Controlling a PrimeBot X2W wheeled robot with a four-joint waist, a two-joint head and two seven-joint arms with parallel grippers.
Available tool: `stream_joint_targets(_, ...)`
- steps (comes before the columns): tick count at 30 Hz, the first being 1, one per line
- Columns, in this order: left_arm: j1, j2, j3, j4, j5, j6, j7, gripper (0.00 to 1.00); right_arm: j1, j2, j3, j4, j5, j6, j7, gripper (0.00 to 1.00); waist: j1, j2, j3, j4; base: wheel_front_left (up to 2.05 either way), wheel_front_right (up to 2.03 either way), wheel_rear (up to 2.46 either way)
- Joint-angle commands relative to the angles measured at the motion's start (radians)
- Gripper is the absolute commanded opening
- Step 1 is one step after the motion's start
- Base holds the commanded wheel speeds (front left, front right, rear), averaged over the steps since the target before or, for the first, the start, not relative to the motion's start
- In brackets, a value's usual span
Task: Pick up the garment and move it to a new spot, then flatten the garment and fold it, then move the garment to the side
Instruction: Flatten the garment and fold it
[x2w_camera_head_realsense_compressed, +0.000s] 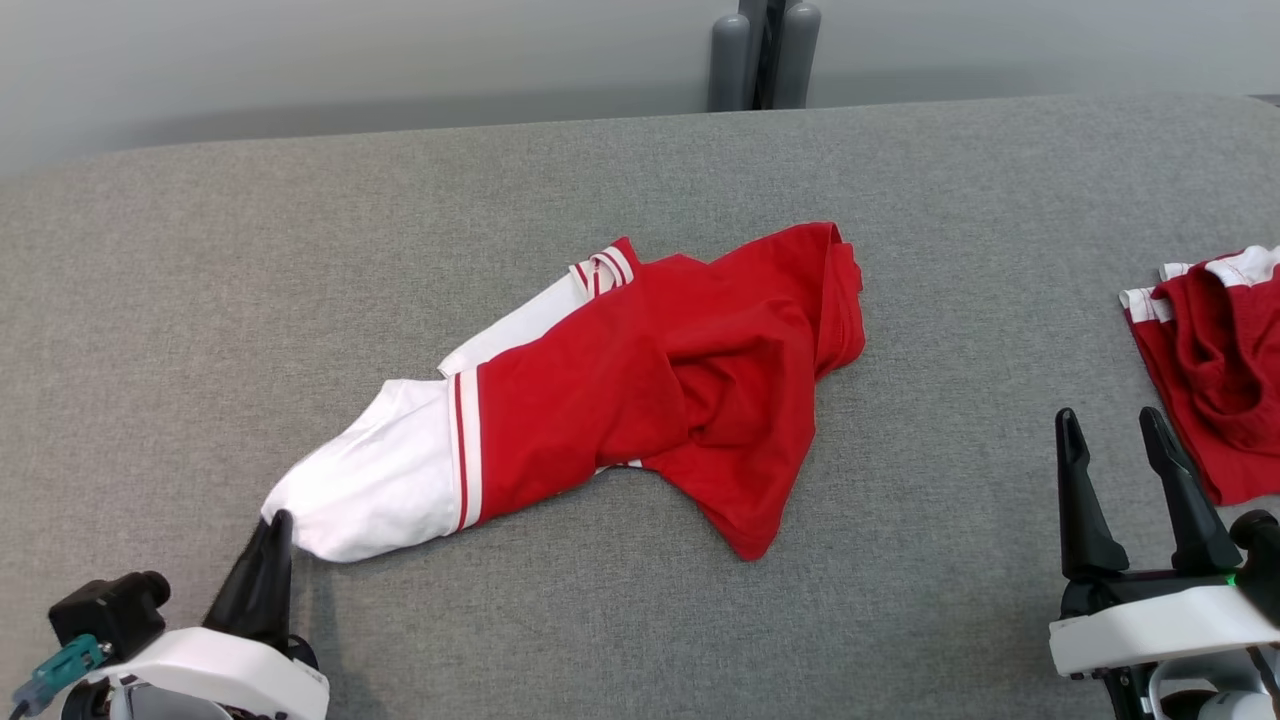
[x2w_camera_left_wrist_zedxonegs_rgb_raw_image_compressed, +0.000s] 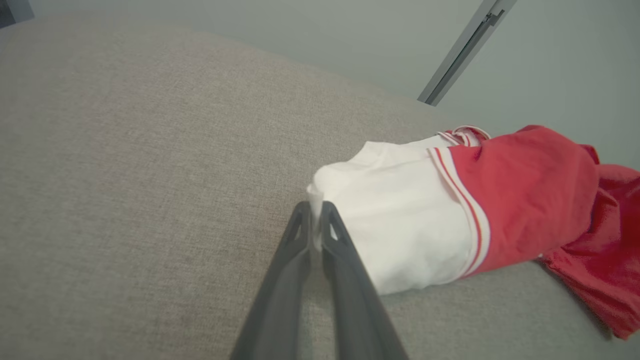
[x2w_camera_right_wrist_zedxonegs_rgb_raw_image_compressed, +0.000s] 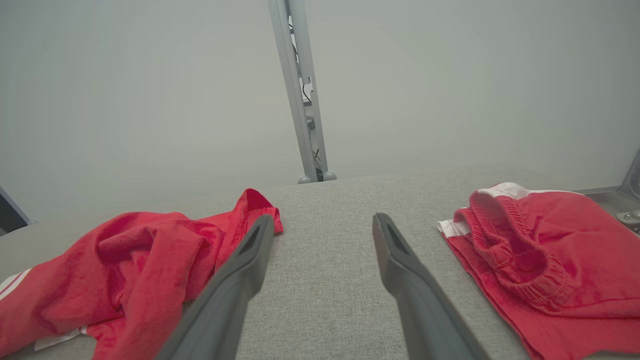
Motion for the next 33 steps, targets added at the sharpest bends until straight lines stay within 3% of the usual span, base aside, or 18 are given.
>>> stream_joint_targets(1, -0.008, -0.015, 0.032, 0.013, 0.002, -0.008, -0.004, 1.0, -0.001, -0.005, -0.007, 0.002, 0.005, 0.0, 0.0, 1.0, 0.0, 0.0, -0.001, 0.002, 0.0, 0.0, 0.0)
stream_joint_targets(9, 0.002, -0.11, 0.274, -0.056, 0.156, 0.001, -0.004, 1.0, -0.008, -0.005, -0.024, -0.013, 0.005, 0.0, -0.003, 1.0, 0.0, 0.0, -0.002, 0.014, 0.0, 0.0, 0.0)
stream_joint_targets(15, 0.011, -0.174, 0.371, -0.179, 0.297, -0.001, -0.004, 1.0, -0.015, -0.005, -0.026, -0.015, 0.001, 0.0, -0.011, 1.0, 0.0, 0.0, -0.005, 0.019, 0.0, 0.0, 0.0)
stream_joint_targets(22, 0.046, -0.218, 0.377, -0.295, 0.446, -0.015, -0.004, 1.0, -0.008, -0.005, -0.019, -0.003, -0.009, 0.0, -0.013, 1.0, 0.0, 0.0, -0.038, 0.023, 0.0, 0.0, 0.0)
stream_joint_targets(33, 0.113, -0.214, 0.302, -0.256, 0.528, 0.003, 0.032, 1.0, 0.018, -0.005, 0.002, 0.015, -0.016, 0.0, 0.0, 1.0, 0.0, 0.0, -0.082, 0.029, 0.0, 0.0, 0.0)
